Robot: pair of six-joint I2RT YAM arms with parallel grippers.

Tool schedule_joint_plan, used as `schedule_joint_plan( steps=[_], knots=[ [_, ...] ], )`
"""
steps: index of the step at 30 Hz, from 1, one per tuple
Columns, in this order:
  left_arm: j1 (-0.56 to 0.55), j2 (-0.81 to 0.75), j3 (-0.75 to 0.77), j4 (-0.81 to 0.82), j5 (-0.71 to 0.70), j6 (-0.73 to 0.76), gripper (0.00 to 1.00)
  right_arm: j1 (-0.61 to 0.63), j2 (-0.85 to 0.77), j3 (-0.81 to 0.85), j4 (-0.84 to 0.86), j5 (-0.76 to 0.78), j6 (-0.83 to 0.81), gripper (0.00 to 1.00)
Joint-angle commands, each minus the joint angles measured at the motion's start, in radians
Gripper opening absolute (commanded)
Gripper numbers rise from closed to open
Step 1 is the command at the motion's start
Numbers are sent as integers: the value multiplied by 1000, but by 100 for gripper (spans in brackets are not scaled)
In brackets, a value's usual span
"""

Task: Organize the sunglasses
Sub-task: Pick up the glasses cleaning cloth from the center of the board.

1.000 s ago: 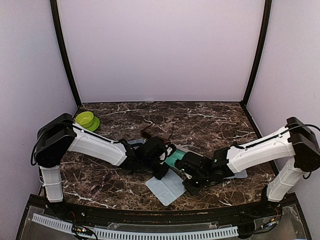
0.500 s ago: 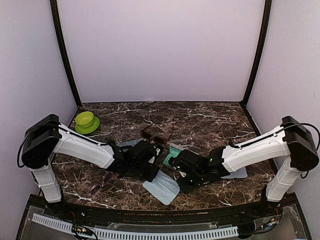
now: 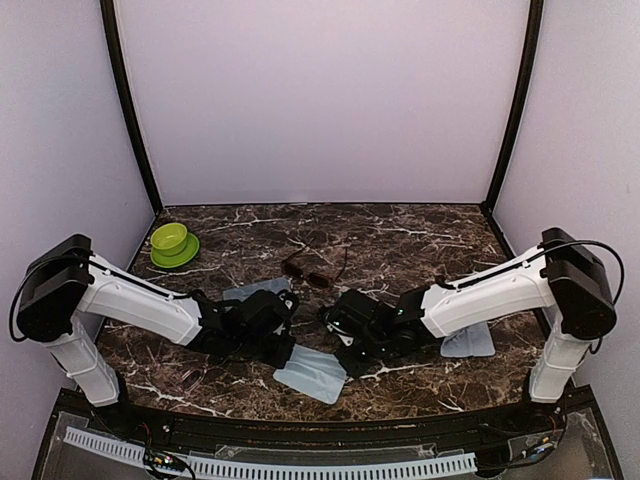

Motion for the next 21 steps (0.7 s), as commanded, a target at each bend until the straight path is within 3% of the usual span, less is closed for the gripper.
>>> schedule_joint_plan(
  steps=[1, 21],
  knots=[
    [-3, -57, -35, 6, -30, -52, 0, -20, 30, 54, 16, 19, -62, 0],
    [81, -59, -43, 157, 3, 35, 0, -66, 74, 172, -57, 19, -177, 0]
  ],
)
